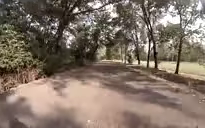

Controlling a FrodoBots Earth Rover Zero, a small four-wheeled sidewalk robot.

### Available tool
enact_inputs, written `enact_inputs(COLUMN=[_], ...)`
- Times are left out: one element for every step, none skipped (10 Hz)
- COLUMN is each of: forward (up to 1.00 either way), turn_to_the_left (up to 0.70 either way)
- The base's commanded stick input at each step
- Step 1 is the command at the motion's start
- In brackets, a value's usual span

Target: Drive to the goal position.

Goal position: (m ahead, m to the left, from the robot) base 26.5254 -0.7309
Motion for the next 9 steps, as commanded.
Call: enact_inputs(forward=[0.7,0.7,0.7,0.7,0.7,0.7,0.7,0.7,0.7], turn_to_the_left=[0.0,0.0,0.0,0.0,0.0,0.0,0.0,0.0,0.0])
